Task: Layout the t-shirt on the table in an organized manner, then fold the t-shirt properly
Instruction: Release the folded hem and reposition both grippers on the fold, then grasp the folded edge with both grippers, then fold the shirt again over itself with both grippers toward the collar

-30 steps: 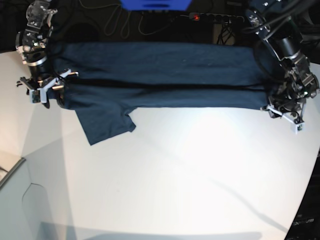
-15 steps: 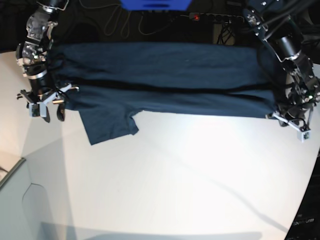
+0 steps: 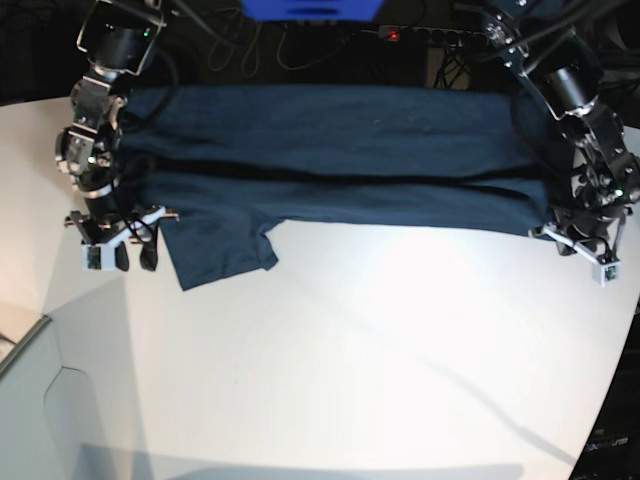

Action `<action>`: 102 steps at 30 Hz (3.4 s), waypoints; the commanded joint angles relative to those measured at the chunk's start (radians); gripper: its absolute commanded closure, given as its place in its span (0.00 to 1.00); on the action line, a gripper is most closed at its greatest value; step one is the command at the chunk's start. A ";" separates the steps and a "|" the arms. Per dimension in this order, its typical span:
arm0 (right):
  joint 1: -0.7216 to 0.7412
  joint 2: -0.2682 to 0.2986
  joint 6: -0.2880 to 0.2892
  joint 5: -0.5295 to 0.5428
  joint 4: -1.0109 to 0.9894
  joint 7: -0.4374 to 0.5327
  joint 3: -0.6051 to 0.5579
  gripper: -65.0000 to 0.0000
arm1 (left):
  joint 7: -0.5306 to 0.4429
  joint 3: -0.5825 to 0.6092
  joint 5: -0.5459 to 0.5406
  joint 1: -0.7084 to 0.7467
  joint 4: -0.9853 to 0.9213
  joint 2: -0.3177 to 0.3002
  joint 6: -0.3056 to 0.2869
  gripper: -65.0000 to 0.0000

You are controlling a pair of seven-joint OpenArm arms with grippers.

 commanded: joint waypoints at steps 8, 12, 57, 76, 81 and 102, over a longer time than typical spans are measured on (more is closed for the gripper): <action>0.092 0.008 0.007 -0.154 -0.105 0.004 -0.066 0.35 | -0.019 0.001 -0.011 -0.021 0.015 -0.016 0.001 1.00; 0.124 0.007 0.007 -0.168 -0.130 -0.002 -0.083 0.34 | -0.019 0.001 -0.011 -0.021 0.015 -0.016 0.001 1.00; 0.255 0.022 0.003 -0.162 -0.007 -0.004 -0.175 1.00 | -0.026 0.001 -0.011 -0.158 0.013 -0.014 0.001 1.00; -0.034 -0.021 0.006 -0.134 0.360 -0.004 -0.173 1.00 | -0.028 -0.005 -0.013 -0.155 -0.001 -0.003 -0.002 1.00; -0.120 -0.019 0.006 -0.102 0.433 -0.002 -0.164 1.00 | -0.028 -0.005 -0.117 -0.064 0.087 -0.003 -0.002 1.00; -0.373 -0.016 0.007 0.024 0.639 0.004 -0.092 1.00 | -0.026 -0.007 -0.461 0.321 0.363 -0.011 -0.002 1.00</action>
